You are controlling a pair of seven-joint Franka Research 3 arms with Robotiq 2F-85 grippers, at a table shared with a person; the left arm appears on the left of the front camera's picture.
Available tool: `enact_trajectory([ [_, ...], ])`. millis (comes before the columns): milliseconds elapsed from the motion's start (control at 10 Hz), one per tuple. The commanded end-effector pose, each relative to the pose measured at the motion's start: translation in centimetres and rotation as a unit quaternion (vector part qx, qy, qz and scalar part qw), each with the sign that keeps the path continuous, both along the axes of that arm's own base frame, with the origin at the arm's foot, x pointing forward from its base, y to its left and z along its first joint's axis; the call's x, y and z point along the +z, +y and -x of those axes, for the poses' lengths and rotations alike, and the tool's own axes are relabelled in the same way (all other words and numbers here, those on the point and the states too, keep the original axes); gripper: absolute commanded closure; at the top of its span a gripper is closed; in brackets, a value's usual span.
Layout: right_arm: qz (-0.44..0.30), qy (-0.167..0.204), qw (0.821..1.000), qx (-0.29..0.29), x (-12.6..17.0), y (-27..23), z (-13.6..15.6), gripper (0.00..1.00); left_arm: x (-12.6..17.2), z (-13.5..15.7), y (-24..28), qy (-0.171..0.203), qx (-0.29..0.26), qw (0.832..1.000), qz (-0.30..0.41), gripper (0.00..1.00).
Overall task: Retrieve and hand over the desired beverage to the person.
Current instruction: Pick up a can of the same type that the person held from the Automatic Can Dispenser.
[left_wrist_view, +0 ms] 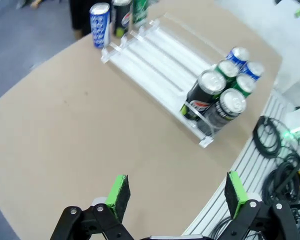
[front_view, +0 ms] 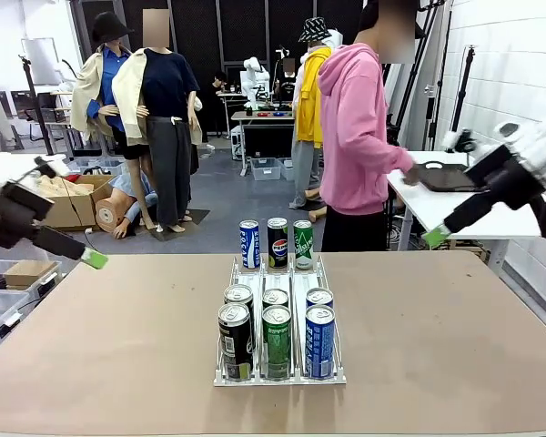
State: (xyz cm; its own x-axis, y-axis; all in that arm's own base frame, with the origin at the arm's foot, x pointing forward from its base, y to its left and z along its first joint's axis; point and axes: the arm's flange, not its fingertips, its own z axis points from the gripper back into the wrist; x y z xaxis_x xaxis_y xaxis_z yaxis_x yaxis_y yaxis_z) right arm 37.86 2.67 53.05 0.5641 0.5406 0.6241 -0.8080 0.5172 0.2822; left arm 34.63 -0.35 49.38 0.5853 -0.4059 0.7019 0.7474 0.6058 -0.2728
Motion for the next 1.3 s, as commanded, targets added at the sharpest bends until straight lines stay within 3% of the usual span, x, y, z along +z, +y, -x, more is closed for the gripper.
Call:
enact_trajectory([
  [0, -0.072, 0.000, 0.997, 0.041, -0.6, -3.4, 0.8, 0.00, -2.1, 1.5, 2.6, -0.016, -0.047, 0.994, 0.097, 0.00],
  [400, -0.177, -0.048, 0.982, 0.054, -1.0, -9.5, 3.8, 0.00, -2.8, 3.4, 6.5, 0.011, -0.025, 0.978, 0.206, 0.00],
  [800, -0.254, -0.089, 0.962, 0.056, -2.7, -14.1, 6.4, 0.00, -3.3, 5.0, 9.4, 0.072, 0.013, 0.959, 0.274, 0.00],
  [1100, -0.294, -0.111, 0.948, 0.044, -3.4, -16.1, 8.3, 0.00, -4.6, 7.2, 12.2, 0.060, 0.026, 0.958, 0.279, 0.00],
  [1200, -0.318, -0.102, 0.942, 0.026, -3.7, -16.8, 8.6, 0.00, -4.8, 7.6, 12.6, 0.047, 0.016, 0.963, 0.266, 0.00],
])
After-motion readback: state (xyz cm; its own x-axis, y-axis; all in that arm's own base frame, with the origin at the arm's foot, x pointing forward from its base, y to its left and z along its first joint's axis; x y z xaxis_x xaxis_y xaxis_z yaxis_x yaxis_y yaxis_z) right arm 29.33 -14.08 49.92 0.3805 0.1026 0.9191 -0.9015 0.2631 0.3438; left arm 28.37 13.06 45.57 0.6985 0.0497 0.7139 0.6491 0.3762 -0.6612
